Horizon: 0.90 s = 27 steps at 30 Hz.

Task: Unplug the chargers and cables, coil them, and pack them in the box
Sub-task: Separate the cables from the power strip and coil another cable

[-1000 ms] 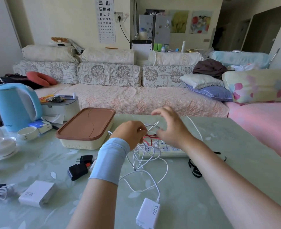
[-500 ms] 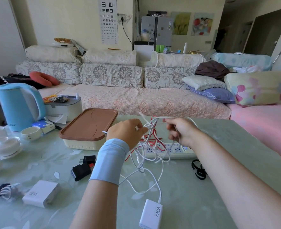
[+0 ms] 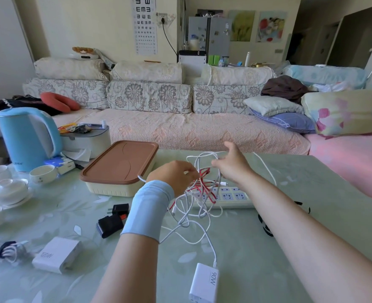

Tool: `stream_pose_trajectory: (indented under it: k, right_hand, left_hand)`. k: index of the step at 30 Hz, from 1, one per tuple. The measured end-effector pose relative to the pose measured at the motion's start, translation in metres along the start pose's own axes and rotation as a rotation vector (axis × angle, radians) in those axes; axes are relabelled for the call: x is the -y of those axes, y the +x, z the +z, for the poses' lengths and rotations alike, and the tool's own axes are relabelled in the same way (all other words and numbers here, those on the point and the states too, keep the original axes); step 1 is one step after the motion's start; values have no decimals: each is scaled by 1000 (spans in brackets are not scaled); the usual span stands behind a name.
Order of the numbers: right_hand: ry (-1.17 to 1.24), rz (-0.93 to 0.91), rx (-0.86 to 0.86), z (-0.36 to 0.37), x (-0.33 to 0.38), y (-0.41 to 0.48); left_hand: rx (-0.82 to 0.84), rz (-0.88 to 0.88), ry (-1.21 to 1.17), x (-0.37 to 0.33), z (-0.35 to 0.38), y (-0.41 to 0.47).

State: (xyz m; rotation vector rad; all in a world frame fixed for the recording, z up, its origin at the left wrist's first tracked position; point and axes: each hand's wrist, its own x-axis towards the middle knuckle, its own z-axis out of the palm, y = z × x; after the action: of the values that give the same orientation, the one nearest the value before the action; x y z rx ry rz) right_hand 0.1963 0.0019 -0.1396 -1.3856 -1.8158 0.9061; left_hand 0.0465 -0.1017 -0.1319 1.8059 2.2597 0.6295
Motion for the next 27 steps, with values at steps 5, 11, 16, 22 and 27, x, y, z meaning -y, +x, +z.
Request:
stream_pose_trajectory:
  k: [5, 11, 16, 22, 27]
  right_hand:
    - [-934, -237, -265, -6, 16, -15]
    - [-364, -1003, -93, 6, 27, -34]
    - [-565, -822, 101, 3, 4, -34]
    - [-652, -708, 75, -4, 4, -30]
    - [-860, -633, -85, -12, 1, -31]
  left_hand:
    - [49, 38, -47, 4, 2, 1]
    - [-73, 26, -123, -8, -2, -4]
    - [-162, 111, -316, 2, -8, -8]
    - [-283, 198, -522, 6, -12, -11]
    - [-564, 186, -775, 5, -18, -12]
